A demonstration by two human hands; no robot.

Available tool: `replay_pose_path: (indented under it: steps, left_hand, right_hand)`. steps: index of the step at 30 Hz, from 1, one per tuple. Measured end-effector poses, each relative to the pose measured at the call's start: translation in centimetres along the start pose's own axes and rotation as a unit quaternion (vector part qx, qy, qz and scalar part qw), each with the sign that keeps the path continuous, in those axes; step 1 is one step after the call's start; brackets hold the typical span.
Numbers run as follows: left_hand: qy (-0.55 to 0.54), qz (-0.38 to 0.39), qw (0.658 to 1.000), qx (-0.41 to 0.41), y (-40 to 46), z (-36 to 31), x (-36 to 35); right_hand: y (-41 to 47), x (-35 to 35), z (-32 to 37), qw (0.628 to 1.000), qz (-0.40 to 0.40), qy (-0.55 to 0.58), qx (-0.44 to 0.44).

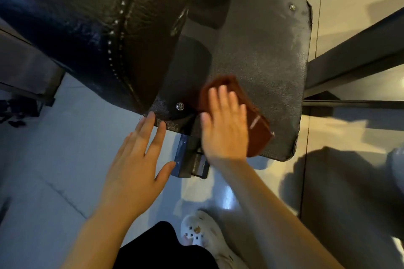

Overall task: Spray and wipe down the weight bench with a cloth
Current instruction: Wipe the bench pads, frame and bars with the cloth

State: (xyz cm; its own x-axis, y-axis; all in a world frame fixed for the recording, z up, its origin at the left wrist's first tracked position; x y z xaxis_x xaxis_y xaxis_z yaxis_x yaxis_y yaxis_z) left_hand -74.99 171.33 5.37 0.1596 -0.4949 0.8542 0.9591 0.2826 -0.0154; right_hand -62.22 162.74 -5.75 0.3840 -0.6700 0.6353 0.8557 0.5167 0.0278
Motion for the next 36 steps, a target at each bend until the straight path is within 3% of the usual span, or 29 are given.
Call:
replay_pose_path:
  steps: [5,8,11,14,16,18,23,28,31,36]
  left_hand:
    - [-0.014,-0.001,1.000,-0.006,-0.2,-0.2,0.0]
    - [-0.032,0.004,0.999,-0.001,-0.2,-0.1,-0.2]
    - [-0.034,0.007,0.999,-0.001,-0.1,-0.3,0.0]
    - [-0.059,0.021,0.998,0.002,0.2,-0.1,1.0]
    - [-0.055,0.034,0.998,0.014,0.1,0.0,1.4]
    - [-0.055,0.053,0.997,0.017,-0.3,-0.4,1.7]
    - [-0.031,0.097,0.995,-0.022,-1.5,-0.8,2.0]
    - [-0.108,0.085,0.989,0.054,-3.1,-0.8,2.7]
    - [-0.096,0.079,0.990,0.072,-3.8,-1.2,3.0]
    - [-0.066,0.086,0.992,0.071,-3.5,-3.1,4.1]
  right_hand:
    - [1.7,1.6,-10.3,0.976,-0.030,0.047,-0.209]
    - [1.6,1.4,-9.3,0.972,-0.037,0.048,-0.225]
    - [0.8,1.3,-3.4,0.989,-0.039,0.023,-0.142]
    - [2.3,0.8,3.5,0.998,0.002,0.038,0.057]
    - [4.6,1.1,5.5,0.973,0.008,0.077,0.217]
    - [7.7,1.5,4.5,0.951,-0.013,0.091,0.297]
    - [9.8,2.2,2.1,0.964,-0.038,0.049,0.260]
    - [2.2,0.4,3.9,0.940,0.078,-0.035,0.330]
    - [-0.6,0.0,3.2,0.935,0.040,0.031,0.351]
    - [-2.6,0.0,-0.6,0.945,0.043,-0.018,0.323]
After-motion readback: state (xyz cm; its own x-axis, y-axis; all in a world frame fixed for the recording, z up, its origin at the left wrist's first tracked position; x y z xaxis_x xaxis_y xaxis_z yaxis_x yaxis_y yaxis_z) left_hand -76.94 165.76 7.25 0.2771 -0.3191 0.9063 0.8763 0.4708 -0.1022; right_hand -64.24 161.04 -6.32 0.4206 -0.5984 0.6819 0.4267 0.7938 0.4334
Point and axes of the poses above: each hand's wrist, its own y-axis towards the middle knuckle, its own x-axis out of the back of the hand, z = x × y, the point moved 2 cm from there along y, towards the middle knuckle, and after that the axes turned 3 degrees about z, right-handed, at the moved point
